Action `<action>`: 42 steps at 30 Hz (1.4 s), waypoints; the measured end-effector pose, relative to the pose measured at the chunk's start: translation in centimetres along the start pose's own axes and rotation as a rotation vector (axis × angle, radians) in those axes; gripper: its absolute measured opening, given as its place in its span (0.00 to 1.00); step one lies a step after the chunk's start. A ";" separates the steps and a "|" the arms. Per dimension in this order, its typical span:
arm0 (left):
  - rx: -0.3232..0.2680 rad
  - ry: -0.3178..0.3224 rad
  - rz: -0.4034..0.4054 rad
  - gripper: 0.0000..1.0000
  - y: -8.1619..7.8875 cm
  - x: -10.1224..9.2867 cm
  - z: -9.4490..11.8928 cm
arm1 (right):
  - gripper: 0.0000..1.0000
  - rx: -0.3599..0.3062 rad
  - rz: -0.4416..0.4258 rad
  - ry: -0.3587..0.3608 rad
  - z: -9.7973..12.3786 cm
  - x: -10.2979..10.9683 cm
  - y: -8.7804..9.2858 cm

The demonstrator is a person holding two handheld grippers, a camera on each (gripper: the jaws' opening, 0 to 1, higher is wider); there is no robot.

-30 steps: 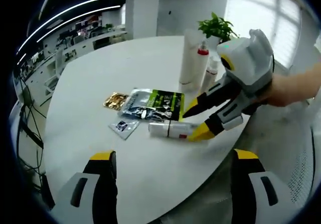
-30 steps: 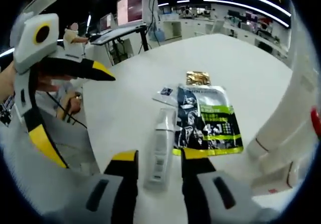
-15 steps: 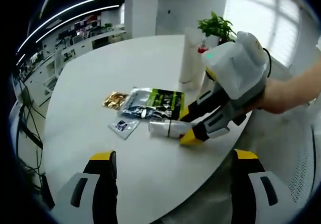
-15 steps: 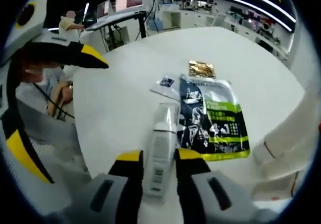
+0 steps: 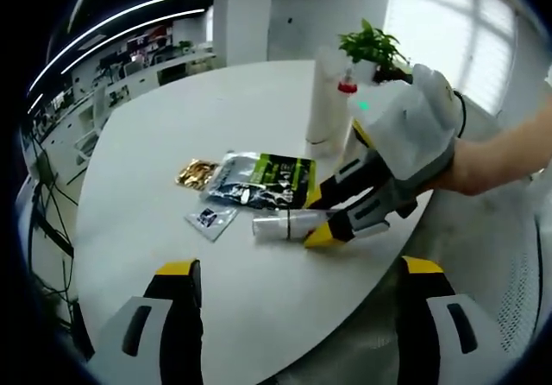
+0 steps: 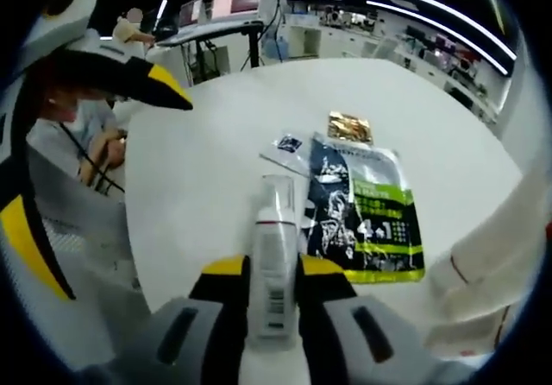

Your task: Arrange the skincare products in the storage area until every visible bottle or jar stands upright without overlapping.

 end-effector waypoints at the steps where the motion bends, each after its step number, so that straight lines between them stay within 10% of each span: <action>1: -0.002 -0.001 0.000 0.92 0.0 0.0 0.0 | 0.20 -0.002 -0.001 -0.002 0.0 0.0 0.0; 22: -0.050 0.044 0.038 0.91 -1.4 -1.7 0.1 | 0.20 -0.196 -0.305 0.003 6.0 -2.3 0.2; 42: -0.226 0.215 0.280 0.87 -5.1 -5.3 0.2 | 0.20 -0.393 -0.490 -0.109 11.3 -1.6 0.5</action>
Point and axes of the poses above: the point that each gripper's makers call its tool centre point, and the gripper's own axes: z roughly backward along the fingers, x roughly to its left, y roughly out of its underside, the point moved 4 cm from there along z, roughly backward along the fingers, and after that the axes turned 3 degrees about -x, right-handed, at the moved point
